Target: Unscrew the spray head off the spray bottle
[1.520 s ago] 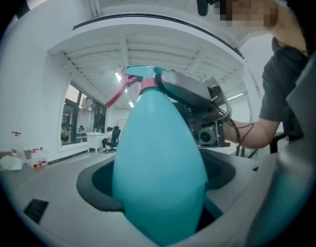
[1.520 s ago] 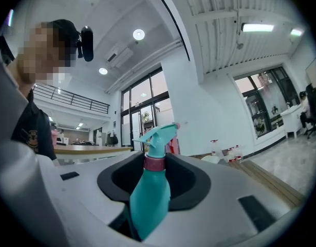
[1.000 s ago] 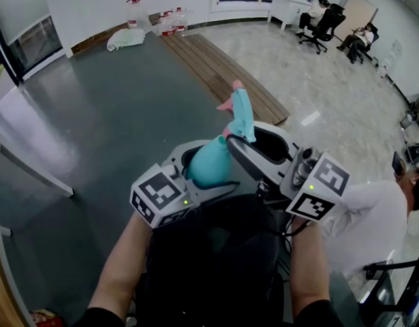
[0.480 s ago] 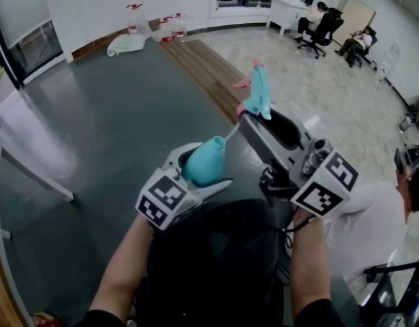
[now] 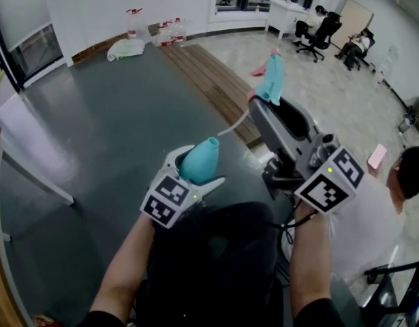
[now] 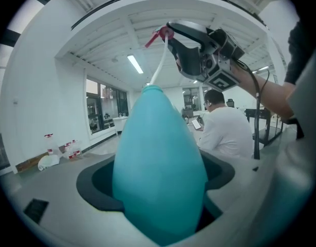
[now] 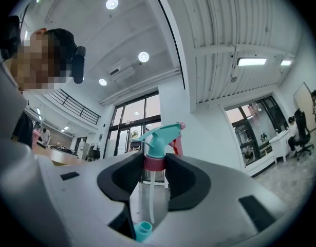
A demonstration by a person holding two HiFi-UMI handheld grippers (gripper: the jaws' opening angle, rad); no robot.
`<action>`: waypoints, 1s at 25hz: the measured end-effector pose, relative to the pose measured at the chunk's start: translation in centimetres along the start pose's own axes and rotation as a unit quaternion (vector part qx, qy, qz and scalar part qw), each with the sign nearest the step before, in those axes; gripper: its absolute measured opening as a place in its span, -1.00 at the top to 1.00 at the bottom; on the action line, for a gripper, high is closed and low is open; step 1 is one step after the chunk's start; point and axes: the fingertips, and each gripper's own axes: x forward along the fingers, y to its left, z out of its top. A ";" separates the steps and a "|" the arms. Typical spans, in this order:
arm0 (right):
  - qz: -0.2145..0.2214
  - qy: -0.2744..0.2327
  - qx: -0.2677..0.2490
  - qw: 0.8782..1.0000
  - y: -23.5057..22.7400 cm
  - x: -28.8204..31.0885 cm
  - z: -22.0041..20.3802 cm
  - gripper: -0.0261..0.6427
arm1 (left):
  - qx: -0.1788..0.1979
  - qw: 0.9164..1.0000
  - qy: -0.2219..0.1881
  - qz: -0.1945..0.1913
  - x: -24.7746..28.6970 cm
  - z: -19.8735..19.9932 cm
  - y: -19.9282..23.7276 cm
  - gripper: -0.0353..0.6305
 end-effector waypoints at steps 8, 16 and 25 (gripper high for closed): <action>-0.041 0.024 -0.039 0.998 -1.1 -0.6 -1.8 0.52 | -0.017 0.998 -0.019 0.059 -1.3 0.9 2.9 -0.42; -0.097 0.048 -0.047 0.993 -3.3 -2.4 -5.1 0.52 | -0.016 0.995 -0.056 0.078 -2.4 3.9 3.6 -0.42; -0.134 0.064 -0.038 0.988 -3.8 -4.3 -8.9 0.52 | -0.016 0.995 -0.073 0.071 -2.3 5.0 2.6 -0.42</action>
